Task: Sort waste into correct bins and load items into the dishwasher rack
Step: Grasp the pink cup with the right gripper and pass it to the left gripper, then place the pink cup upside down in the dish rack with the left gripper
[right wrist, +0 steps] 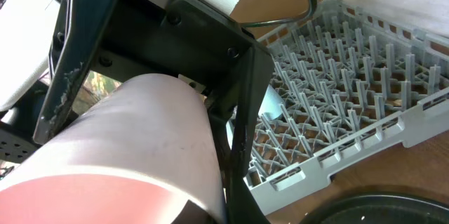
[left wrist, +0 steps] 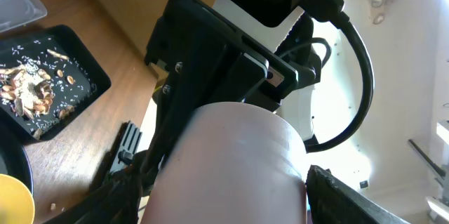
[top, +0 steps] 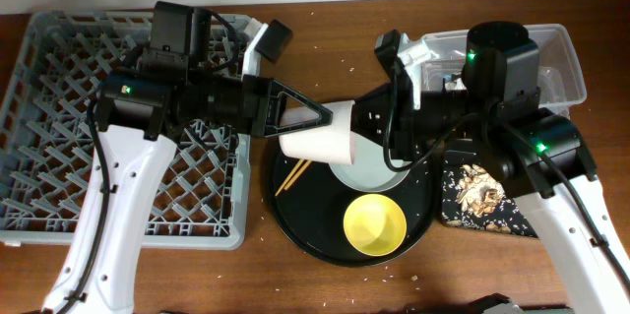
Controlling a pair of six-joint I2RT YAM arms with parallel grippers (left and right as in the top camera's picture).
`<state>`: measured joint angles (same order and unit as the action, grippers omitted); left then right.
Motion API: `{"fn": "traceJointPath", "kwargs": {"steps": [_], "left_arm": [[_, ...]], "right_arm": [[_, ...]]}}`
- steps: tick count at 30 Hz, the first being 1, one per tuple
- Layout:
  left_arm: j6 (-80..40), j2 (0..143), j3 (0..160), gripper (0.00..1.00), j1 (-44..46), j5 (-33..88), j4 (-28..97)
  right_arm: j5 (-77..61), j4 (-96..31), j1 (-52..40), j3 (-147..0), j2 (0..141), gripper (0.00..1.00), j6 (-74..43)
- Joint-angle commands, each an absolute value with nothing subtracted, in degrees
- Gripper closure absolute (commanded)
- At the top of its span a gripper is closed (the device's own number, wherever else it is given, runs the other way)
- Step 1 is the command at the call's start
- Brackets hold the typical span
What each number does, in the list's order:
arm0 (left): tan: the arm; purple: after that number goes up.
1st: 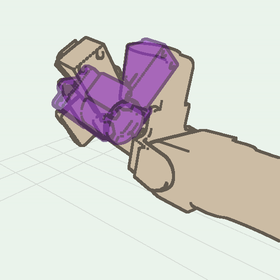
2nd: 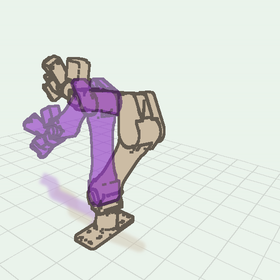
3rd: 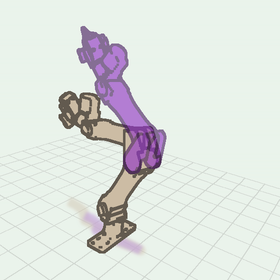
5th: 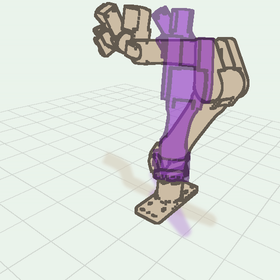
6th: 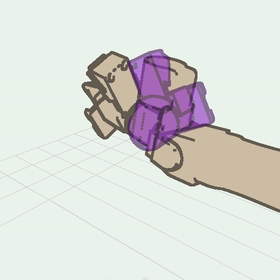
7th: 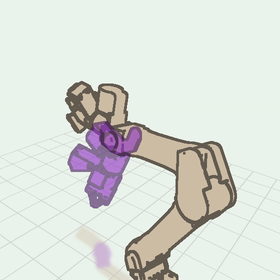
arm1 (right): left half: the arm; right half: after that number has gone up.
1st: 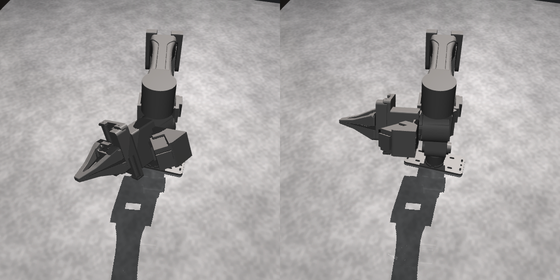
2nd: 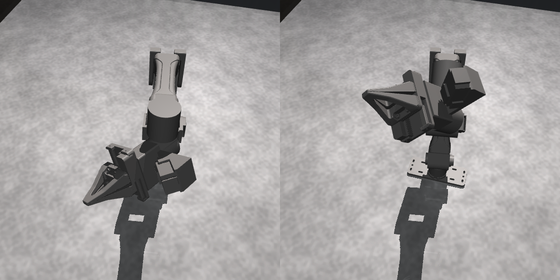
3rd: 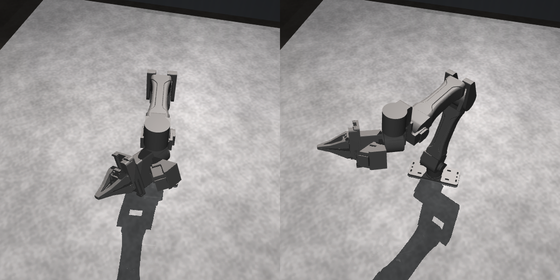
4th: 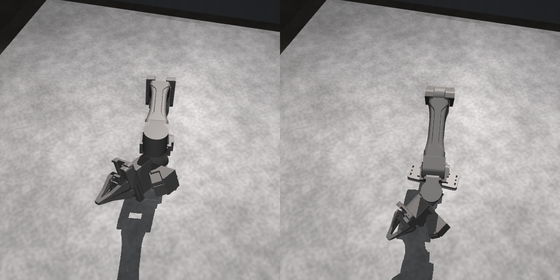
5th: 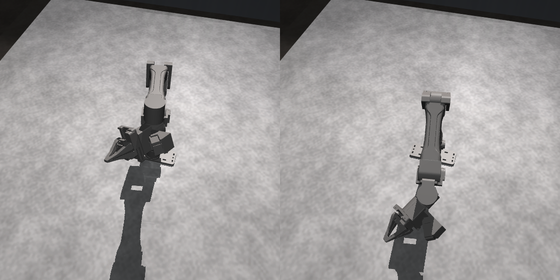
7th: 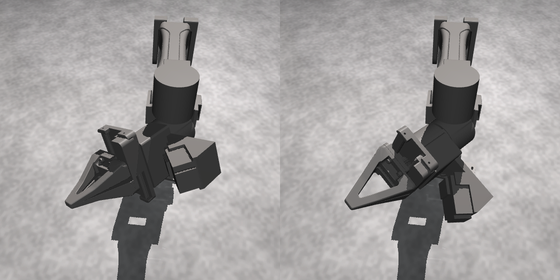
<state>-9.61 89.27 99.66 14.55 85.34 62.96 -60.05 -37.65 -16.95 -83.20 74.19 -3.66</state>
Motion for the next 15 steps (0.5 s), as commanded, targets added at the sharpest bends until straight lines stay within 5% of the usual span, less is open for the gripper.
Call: {"fn": "traceJointPath", "kwargs": {"steps": [1,5,7,9,14,15], "left_arm": [[-9.32,88.9,100.03,0.03,15.11,87.57,63.61],[-9.3,88.9,100.03,0.02,14.46,88.79,62.96],[-9.3,88.9,100.03,0.2,14.46,88.75,62.96],[-9.28,88.9,100.03,0.28,14.46,88.66,62.3],[-9.3,88.9,100.03,0.31,14.46,85.45,60.4],[-9.3,88.9,100.03,0.36,14.46,84.23,60.2]], "right_arm": [[-50.54,-36.51,-13.41,-83.5,74.67,0.96,-8.03],[-52.88,-35.22,-12.29,-83.5,74.67,0.96,-8.03],[-52.9,-35.16,-12.29,-83.5,74.67,0.96,-8.03],[-53.25,-35.51,-12.29,-83.5,74.67,0.96,-8.03],[-53.78,-37.71,-12.29,-83.5,74.67,0.96,-7.99],[-53.78,-37.91,-12.29,-83.5,74.67,0.77,-7.99]]}}
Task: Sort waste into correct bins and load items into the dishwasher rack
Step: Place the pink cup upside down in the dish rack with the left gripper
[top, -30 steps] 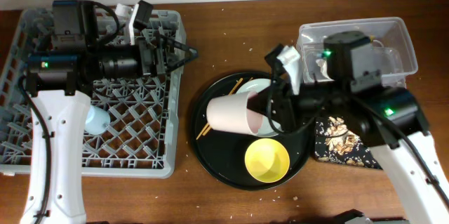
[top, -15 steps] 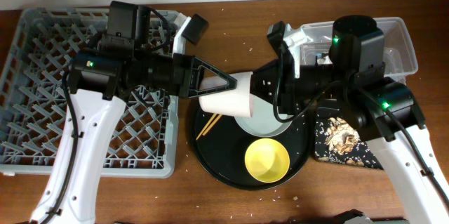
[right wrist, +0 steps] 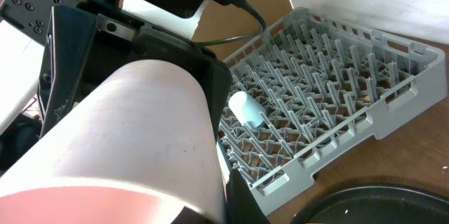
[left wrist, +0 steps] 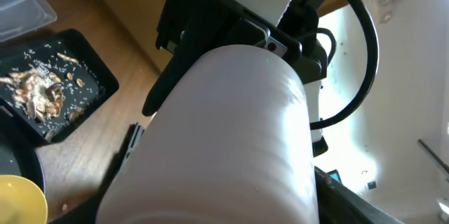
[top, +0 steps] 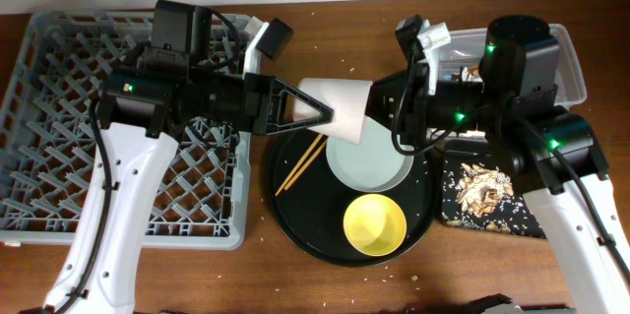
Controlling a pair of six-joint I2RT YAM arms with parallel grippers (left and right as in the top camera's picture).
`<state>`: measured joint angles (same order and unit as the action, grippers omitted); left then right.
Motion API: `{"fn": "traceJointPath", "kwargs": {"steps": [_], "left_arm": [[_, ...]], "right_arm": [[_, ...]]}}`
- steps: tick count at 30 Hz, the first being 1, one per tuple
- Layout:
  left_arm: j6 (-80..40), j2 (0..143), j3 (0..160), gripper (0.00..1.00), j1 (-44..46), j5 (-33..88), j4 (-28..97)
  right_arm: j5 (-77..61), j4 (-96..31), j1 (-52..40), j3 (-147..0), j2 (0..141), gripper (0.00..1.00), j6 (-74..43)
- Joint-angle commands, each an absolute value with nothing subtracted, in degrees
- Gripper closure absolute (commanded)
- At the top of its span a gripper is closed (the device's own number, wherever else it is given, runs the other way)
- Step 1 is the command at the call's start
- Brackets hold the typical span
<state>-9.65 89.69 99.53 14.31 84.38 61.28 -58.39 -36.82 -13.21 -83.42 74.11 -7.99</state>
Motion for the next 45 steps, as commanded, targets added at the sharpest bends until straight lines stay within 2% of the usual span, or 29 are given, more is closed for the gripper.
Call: {"fn": "traceJointPath", "kwargs": {"steps": [1,2,4,5,8,13,15,21,26,31,35,36,37,39,41,45], "left_arm": [[-9.3,88.9,100.03,0.37,14.46,82.89,60.23],[-9.3,88.9,100.03,0.38,14.46,79.18,60.25],[-9.32,88.88,100.03,0.38,14.37,62.57,62.92],[-9.32,88.88,100.03,0.38,13.8,54.46,65.32],[-9.93,88.88,100.03,0.39,8.73,40.95,71.11],[-23.81,88.9,99.79,0.41,-12.32,6.81,77.67],[-27.49,88.97,98.74,0.4,-17.45,1.37,77.38],[-27.83,92.66,92.49,0.39,-29.82,0.62,68.01],[-27.86,100.12,92.49,0.39,-33.26,1.28,66.46],[-30.81,105.54,92.47,0.39,-38.57,3.22,68.62],[-30.81,107.92,91.94,0.38,-39.44,3.22,68.64],[-30.81,108.9,91.9,0.25,-39.44,3.36,68.64],[-30.79,109.82,91.9,0.03,-39.44,4.67,68.84],[-29.23,109.58,92.14,0.01,-39.44,9.74,68.53],[-22.63,108.25,94.56,0.01,-38.92,18.5,68.6],[-16.8,100.09,99.29,0.01,-30.81,19.35,70.32]], "right_arm": [[-53.76,-37.91,-12.29,-83.5,74.67,0.41,-8.01],[-53.71,-37.87,-12.16,-83.55,74.48,0.18,-7.99],[-53.74,-38.24,-9.89,-83.59,73.47,0.02,-8.05],[-53.71,-39.09,-8.25,-83.59,72.77,0.0,-8.05],[-53.25,-45.47,-4.86,-83.59,72.03,0.01,-8.69],[-39.66,-64.66,-7.05,-83.53,73.17,0.01,-8.67],[-35.51,-67.42,-9.8,-83.53,74.04,0.01,-8.64],[-33.54,-67.75,-18.35,-83.53,80.12,0.01,-8.64],[-33.52,-67.79,-21.5,-83.53,83.44,0.02,-8.67],[-30.44,-69.06,-21.74,-83.53,83.48,0.01,-8.67],[-29.02,-69.01,-21.74,-83.53,83.48,0.02,-8.67],[-29.04,-69.1,-21.74,-83.53,83.48,0.01,-8.67],[-29.04,-69.43,-21.74,-83.53,83.48,0.01,-8.67],[-29.02,-69.76,-21.74,-83.53,83.48,0.02,-8.67],[-29.02,-69.58,-21.74,-83.53,83.48,0.01,-8.67],[-28.6,-68.31,-21.74,-83.55,83.46,0.01,-8.93]]}}
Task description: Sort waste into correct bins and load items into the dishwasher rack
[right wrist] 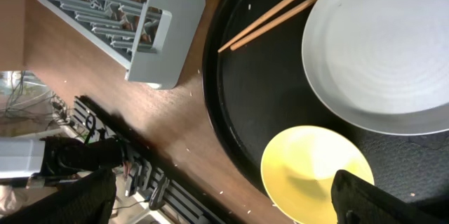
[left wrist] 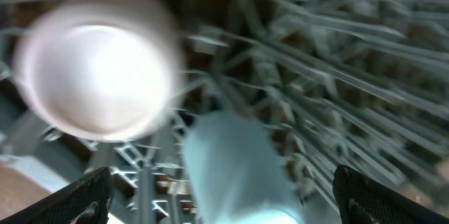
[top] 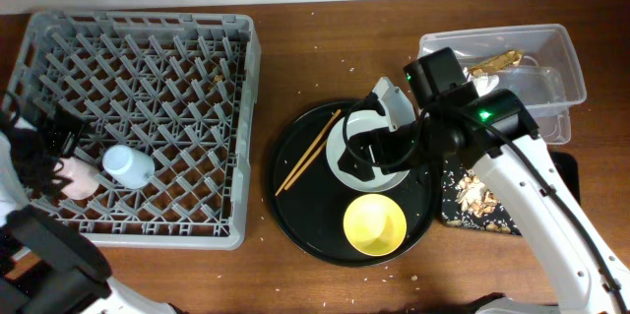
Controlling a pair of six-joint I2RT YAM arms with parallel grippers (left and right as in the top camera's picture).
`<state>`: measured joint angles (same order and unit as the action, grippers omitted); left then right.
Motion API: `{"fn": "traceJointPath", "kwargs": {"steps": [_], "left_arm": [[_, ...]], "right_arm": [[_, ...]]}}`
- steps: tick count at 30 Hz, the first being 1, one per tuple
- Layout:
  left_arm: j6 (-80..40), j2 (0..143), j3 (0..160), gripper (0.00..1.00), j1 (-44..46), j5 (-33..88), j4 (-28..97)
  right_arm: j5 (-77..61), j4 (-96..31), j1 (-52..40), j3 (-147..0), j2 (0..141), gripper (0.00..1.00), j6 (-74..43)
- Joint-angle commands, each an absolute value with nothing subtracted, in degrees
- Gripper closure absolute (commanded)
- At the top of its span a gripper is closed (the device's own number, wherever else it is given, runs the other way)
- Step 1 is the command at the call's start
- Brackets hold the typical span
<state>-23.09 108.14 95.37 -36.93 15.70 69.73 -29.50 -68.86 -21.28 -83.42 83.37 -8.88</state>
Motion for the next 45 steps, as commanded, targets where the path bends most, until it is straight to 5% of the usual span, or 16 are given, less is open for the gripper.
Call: {"fn": "traceJointPath", "kwargs": {"steps": [1,9,19,25,33,36,45], "left_arm": [[-14.79,97.82,99.61,0.01,-28.14,19.33,70.3],[-4.36,70.67,99.7,0.01,-1.78,7.73,65.52],[-4.84,66.35,99.7,0.01,-0.75,10.24,74.91],[-4.84,66.37,99.7,0.01,-0.75,10.24,84.84],[-4.86,66.35,99.7,0.01,-0.75,10.24,87.13],[-4.86,66.35,99.7,0.01,-0.75,10.24,87.13],[-4.86,66.37,99.7,0.01,-0.75,10.24,87.13]], "right_arm": [[-28.6,-67.81,-21.74,-83.55,83.29,0.01,-9.13],[-23.31,-54.11,-21.74,-83.59,69.84,0.01,-9.98],[-19.35,-61.1,-20.97,-83.83,68.97,0.02,-8.93],[-6.52,-59.35,-16.6,-82.98,52.38,0.01,5.8],[-0.78,-55.75,-1.3,-58.13,18.48,0.02,5.78],[0.27,-42.94,0.64,-40.16,7.9,0.02,7.53],[-4.1,-17.63,0.75,-11.49,0.19,0.02,7.49]]}}
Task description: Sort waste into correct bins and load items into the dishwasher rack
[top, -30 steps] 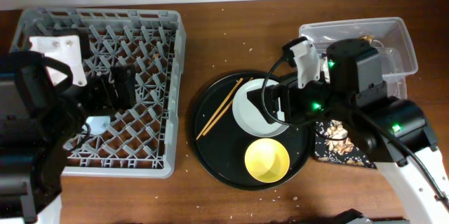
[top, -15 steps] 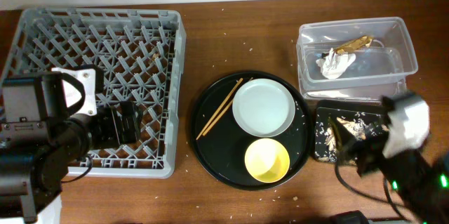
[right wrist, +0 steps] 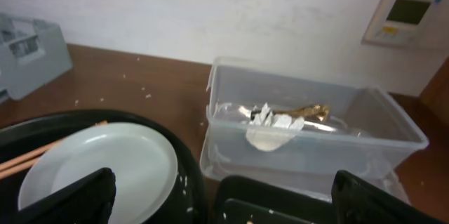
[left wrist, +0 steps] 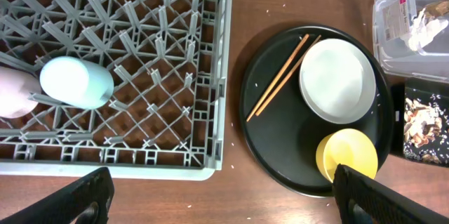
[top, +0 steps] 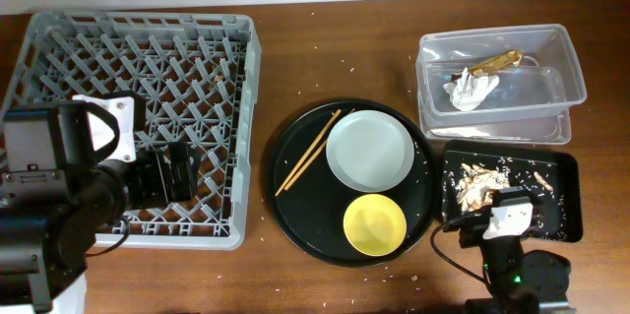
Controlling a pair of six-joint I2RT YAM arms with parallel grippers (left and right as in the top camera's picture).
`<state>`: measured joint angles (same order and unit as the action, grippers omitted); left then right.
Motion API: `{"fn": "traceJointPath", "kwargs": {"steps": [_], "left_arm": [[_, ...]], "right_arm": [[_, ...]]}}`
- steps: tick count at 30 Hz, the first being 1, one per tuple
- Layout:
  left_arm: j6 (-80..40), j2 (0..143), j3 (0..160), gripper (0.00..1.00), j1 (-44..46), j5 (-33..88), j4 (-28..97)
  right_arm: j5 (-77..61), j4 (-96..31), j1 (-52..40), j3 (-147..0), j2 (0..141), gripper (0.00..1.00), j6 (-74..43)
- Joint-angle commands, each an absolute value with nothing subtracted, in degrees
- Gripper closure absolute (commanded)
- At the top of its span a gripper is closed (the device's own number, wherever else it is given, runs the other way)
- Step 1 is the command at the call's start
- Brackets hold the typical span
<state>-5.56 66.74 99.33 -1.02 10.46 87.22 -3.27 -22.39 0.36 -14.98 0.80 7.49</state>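
In the left wrist view the grey dishwasher rack [left wrist: 140, 62] holds a light blue cup [left wrist: 76, 82] lying on its side and, beside it at the frame's left edge, a pale pink cup [left wrist: 10, 95]. My left gripper [left wrist: 224, 203] hangs open high above the rack's front edge, holding nothing. The round black tray [top: 295, 218] carries wooden chopsticks [top: 308, 151], a white plate [top: 370, 152] and a yellow bowl [top: 374, 224]. My right gripper [right wrist: 224, 199] is open and empty, low at the table's front right, facing the clear bin [right wrist: 309, 122].
The clear bin [top: 497, 83] at back right holds crumpled paper and scraps. A black rectangular tray [top: 551, 171] with food scraps lies in front of it. My left arm [top: 74, 171] covers the rack's front left corner. Crumbs dot the wooden table.
My left gripper was low in the rack right by the two cups and is now high above the rack. My right arm was over the round tray and is now at the table's front right.
The pale pink cup was first held above the round tray between both grippers, then slightly higher. Then it lay in the rack's front left beside the blue cup, the left gripper open by it. Now both arms are away from it, open.
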Motion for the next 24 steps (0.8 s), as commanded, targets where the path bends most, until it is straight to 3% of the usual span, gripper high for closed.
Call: {"fn": "traceJointPath", "kwargs": {"steps": [1,6,24], "left_arm": [[-4.86,66.37,99.7,0.01,-0.75,10.24,87.13],[-4.86,66.35,99.7,0.01,-0.75,10.24,87.13],[-4.86,66.37,99.7,0.01,-0.75,10.24,87.13]], "right_arm": [[-4.08,-15.49,0.75,-10.22,0.19,0.02,7.49],[-3.4,-2.98,0.75,-0.32,0.32,0.02,7.29],[-3.38,-4.1,0.78,-0.32,0.47,0.01,7.29]]}}
